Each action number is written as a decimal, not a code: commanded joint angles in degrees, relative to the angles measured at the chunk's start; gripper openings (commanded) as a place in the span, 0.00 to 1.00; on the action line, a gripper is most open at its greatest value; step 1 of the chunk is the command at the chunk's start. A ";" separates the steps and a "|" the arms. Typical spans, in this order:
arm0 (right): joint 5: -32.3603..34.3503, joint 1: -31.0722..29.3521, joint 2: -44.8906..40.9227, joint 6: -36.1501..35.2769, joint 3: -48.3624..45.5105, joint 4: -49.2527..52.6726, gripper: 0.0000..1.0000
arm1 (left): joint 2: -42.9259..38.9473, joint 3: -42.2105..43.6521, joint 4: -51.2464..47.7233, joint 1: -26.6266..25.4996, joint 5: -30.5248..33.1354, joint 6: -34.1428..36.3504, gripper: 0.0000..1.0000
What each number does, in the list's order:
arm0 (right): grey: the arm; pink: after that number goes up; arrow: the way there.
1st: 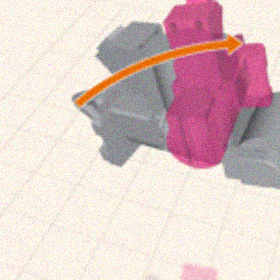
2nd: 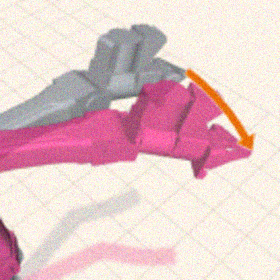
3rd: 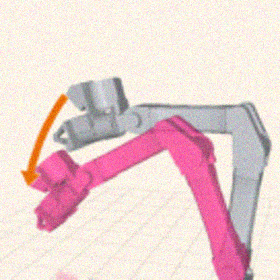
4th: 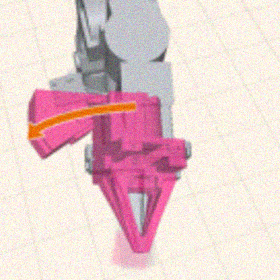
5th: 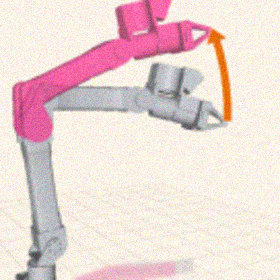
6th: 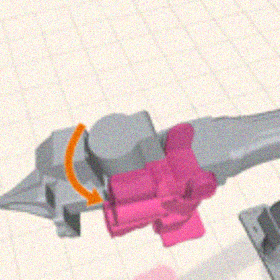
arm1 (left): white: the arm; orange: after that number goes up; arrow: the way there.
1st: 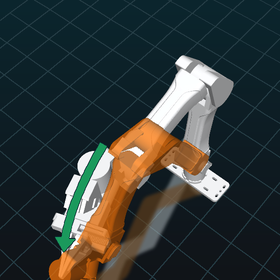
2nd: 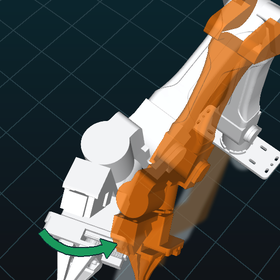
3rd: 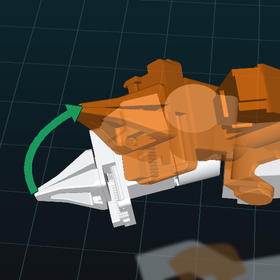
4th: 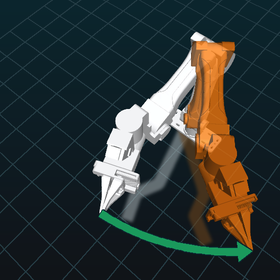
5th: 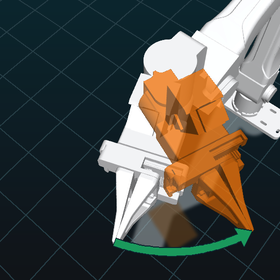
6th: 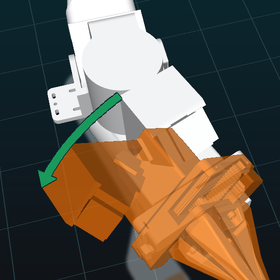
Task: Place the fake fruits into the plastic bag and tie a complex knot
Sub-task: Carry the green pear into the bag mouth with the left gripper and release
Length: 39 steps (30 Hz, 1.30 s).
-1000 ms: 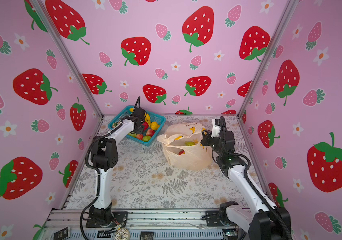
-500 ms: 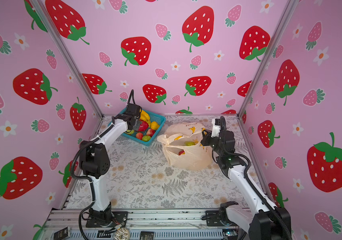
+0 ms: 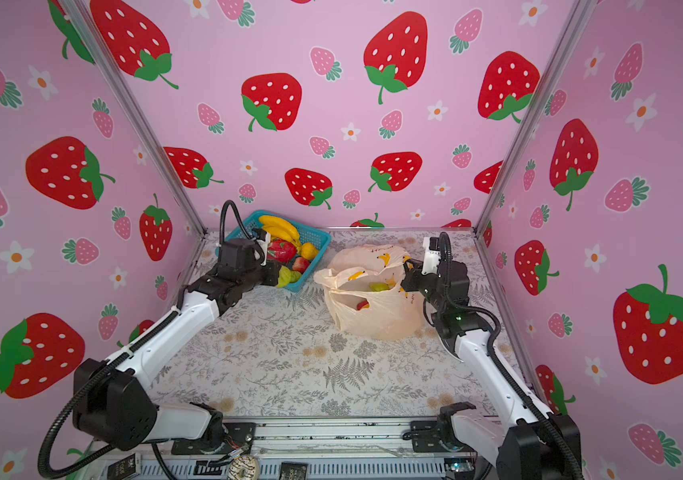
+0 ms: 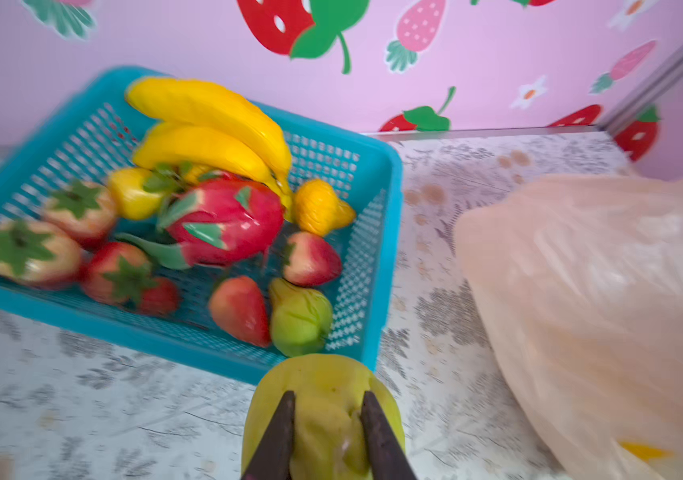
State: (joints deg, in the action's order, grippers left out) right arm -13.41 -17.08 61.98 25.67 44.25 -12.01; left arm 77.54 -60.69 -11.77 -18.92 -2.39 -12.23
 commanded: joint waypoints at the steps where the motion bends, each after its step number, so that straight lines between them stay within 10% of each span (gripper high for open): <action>1: 0.17 0.29 0.51 0.07 -0.66 -1.79 0.00 | -4.77 6.88 10.50 -1.92 -9.14 -10.30 0.26; 13: -1.18 0.29 0.94 0.96 -0.88 -2.49 0.00 | -18.41 14.64 19.78 -17.22 -8.81 -14.94 0.26; 39: -1.45 0.29 0.09 1.06 -1.09 -2.54 0.00 | 17.70 -3.67 33.71 -26.43 -3.86 -13.51 0.29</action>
State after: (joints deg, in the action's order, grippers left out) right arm -14.50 -17.08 62.92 26.17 43.86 -12.84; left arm 93.41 -60.86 17.78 -45.12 -5.06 -24.43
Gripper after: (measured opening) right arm 0.047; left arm 0.291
